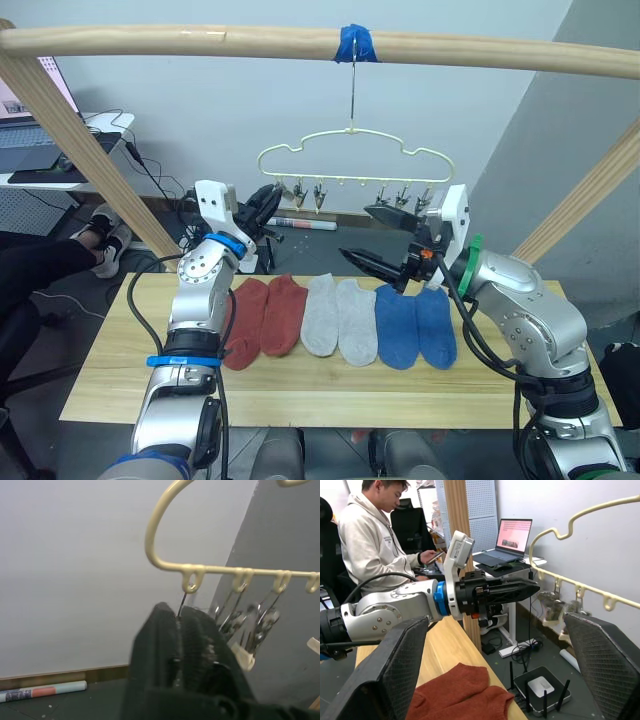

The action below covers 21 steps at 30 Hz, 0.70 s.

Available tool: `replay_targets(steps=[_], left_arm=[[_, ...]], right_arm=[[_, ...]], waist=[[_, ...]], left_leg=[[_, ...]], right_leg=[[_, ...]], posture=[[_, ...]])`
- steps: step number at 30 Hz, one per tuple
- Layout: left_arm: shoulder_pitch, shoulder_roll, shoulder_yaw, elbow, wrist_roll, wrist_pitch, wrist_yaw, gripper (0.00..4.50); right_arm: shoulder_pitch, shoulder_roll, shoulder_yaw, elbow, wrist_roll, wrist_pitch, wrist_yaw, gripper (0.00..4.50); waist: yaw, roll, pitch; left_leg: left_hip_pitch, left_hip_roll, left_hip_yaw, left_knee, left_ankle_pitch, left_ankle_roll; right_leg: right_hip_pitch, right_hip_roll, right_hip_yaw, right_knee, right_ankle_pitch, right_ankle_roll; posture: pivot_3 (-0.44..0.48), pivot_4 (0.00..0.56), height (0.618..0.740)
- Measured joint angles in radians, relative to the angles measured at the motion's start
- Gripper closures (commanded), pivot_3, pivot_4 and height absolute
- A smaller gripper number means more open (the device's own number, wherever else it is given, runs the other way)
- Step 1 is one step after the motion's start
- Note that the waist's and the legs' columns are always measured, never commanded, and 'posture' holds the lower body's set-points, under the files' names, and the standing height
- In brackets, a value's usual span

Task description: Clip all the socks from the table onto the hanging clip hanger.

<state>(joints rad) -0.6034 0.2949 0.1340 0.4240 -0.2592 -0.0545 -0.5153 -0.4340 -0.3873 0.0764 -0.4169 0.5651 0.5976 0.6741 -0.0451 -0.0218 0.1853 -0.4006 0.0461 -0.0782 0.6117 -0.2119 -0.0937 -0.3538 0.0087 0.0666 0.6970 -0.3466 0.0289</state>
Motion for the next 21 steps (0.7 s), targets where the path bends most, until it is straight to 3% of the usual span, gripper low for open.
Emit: replay_targets(steps=[14, 21], left_arm=[[0.044, 0.019, 0.001, -0.069, 0.005, 0.027, 0.013, 4.48], [0.102, 0.043, 0.011, -0.179, -0.009, 0.068, 0.013, 2.47]], right_arm=[[0.031, -0.007, 0.0, 0.0, 0.005, 0.0, -0.008, 0.0], [0.033, -0.01, 0.0, 0.0, 0.005, -0.001, -0.008, 0.0]], waist=[[-0.009, 0.0, 0.0], [-0.01, 0.0, 0.001]], left_leg=[[0.0, 0.0, 0.0, 0.0, 0.0, 0.0], [0.0, 0.0, 0.0, 0.0, 0.0, 0.0]], right_leg=[[0.0, 0.0, 0.0, 0.0, 0.0, 0.0], [0.0, 0.0, 0.0, 0.0, 0.0, 0.0]], posture=[[-0.047, 0.172, 0.74], [-0.041, 0.172, 0.74]])
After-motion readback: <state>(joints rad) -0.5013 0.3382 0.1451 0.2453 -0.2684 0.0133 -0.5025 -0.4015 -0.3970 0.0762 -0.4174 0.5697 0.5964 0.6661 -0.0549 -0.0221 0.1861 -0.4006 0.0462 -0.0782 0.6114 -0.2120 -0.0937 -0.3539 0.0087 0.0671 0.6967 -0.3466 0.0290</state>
